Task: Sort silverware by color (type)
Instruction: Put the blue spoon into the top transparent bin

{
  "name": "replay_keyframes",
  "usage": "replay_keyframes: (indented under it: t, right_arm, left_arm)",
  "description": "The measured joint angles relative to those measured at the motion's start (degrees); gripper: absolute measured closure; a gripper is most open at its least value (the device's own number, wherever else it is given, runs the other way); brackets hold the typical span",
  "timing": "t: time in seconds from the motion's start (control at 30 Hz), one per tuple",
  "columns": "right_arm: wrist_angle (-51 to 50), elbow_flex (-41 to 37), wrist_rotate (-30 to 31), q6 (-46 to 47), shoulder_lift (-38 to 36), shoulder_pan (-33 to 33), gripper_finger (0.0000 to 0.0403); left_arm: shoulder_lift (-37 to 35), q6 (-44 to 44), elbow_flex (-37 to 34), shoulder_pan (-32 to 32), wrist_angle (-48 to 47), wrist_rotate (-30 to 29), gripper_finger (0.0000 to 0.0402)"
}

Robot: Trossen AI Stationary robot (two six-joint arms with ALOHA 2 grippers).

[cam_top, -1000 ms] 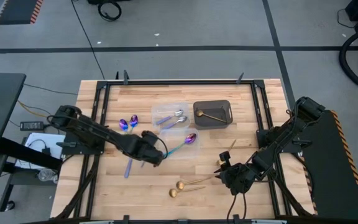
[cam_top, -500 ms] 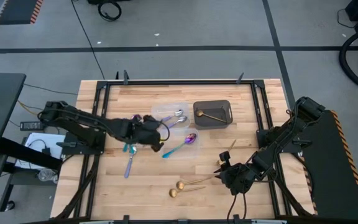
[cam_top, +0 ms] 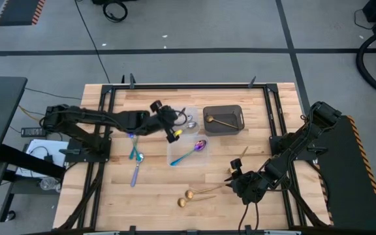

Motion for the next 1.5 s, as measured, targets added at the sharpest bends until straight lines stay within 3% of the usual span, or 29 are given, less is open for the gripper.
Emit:
replay_keyframes:
  t: [0.3, 0.53, 0.87, 1.13, 1.33, 1.5]
  right_arm:
    - [-0.5, 0.0, 0.0, 0.4, 0.0, 0.0, 0.0312]
    - [-0.6, 0.0, 0.0, 0.8, 0.0, 0.0, 0.0312]
    - [-0.9, -0.1, -0.1, 1.3, 0.0, 0.0, 0.0312]
    - [-0.8, -0.1, -0.2, 1.5, 0.0, 0.2, 0.0312]
    - [-1.0, -0.1, -0.2, 1.5, 0.0, 0.2, 0.0312]
    - [-1.0, -0.1, -0.2, 1.4, 0.0, 0.2, 0.0312]
  left_arm:
    - [0.4, 3.9, 0.0, 4.6, 3.7, 1.4, 0.0399]
    - [5.3, 7.4, -0.1, 4.8, 4.9, 1.8, 0.04]
    - [9.5, 2.7, -0.1, 7.3, 5.6, 5.6, 0.0401]
    - [13.9, -0.1, -0.1, 10.0, 7.7, 13.2, 0.0401]
    - [18.0, -0.2, -0.1, 10.6, 6.9, 14.0, 0.04]
    - [19.2, -0.5, -0.1, 10.6, 8.0, 14.4, 0.0377]
